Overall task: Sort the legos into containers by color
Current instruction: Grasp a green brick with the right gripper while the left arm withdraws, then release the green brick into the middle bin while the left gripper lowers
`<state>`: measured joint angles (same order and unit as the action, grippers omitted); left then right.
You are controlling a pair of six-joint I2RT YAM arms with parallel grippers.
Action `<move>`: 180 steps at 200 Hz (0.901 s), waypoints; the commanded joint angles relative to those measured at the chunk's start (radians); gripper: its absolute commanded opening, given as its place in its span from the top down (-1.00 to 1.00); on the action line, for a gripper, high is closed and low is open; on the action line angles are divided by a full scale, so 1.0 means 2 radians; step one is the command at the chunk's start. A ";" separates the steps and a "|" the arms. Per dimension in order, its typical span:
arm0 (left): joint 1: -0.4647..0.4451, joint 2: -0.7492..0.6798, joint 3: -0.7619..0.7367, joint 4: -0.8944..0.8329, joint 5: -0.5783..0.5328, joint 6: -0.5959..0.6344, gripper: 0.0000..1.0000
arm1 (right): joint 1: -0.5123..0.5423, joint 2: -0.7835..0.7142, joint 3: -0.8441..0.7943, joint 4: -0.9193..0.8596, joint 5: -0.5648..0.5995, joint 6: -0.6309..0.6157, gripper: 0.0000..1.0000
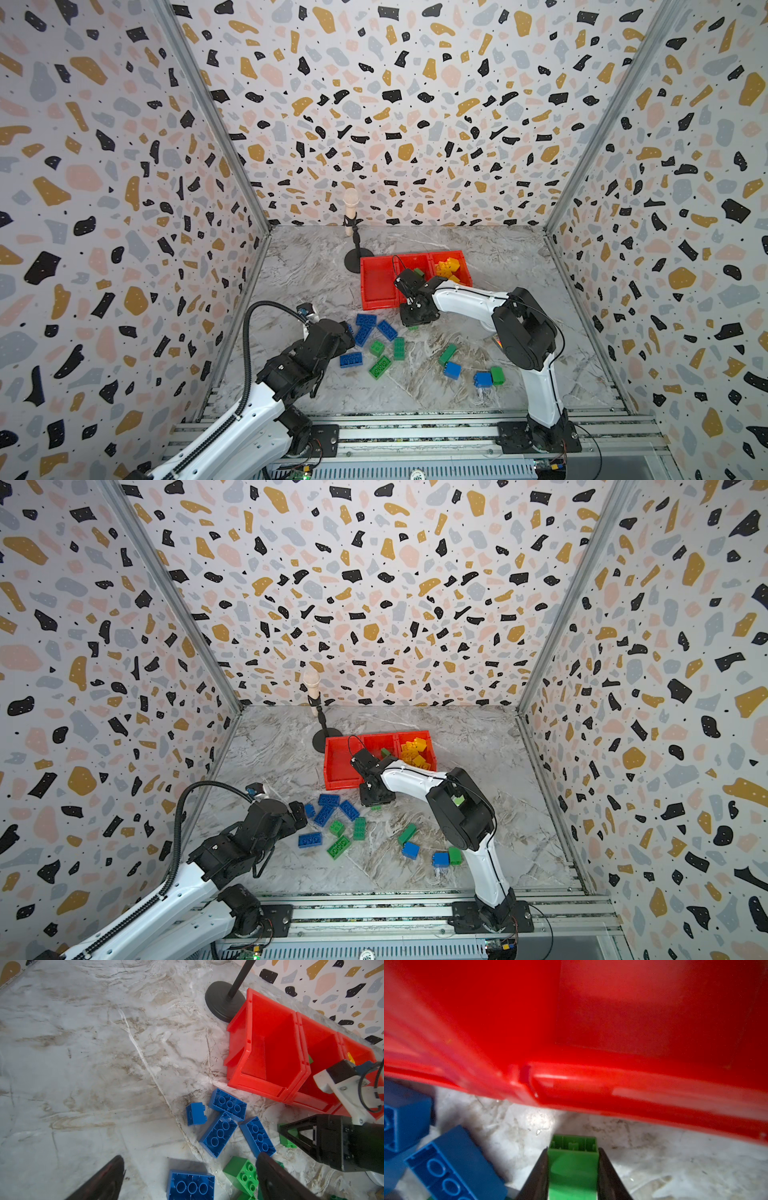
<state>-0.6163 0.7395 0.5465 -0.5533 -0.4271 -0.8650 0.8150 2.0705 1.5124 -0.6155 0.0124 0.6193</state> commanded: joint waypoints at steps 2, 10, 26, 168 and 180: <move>0.000 0.022 0.011 0.020 0.011 0.023 -1.00 | 0.002 -0.054 0.018 -0.046 0.009 -0.012 0.38; 0.000 0.031 0.015 0.028 0.015 0.028 -1.00 | -0.001 -0.066 0.028 -0.055 0.015 -0.015 0.38; 0.000 0.051 0.021 0.049 0.025 0.039 -1.00 | -0.014 -0.079 0.060 -0.071 0.023 -0.024 0.37; -0.044 0.201 0.035 0.144 0.106 0.096 -0.86 | -0.096 0.097 0.317 -0.064 0.001 -0.102 -0.07; -0.049 0.215 0.042 0.140 0.107 0.109 -0.85 | -0.097 0.093 0.320 -0.064 -0.004 -0.107 -0.30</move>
<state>-0.6945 1.1301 0.5907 -0.3008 -0.2306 -0.7033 0.6167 2.3070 2.0834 -0.7010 0.0296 0.4450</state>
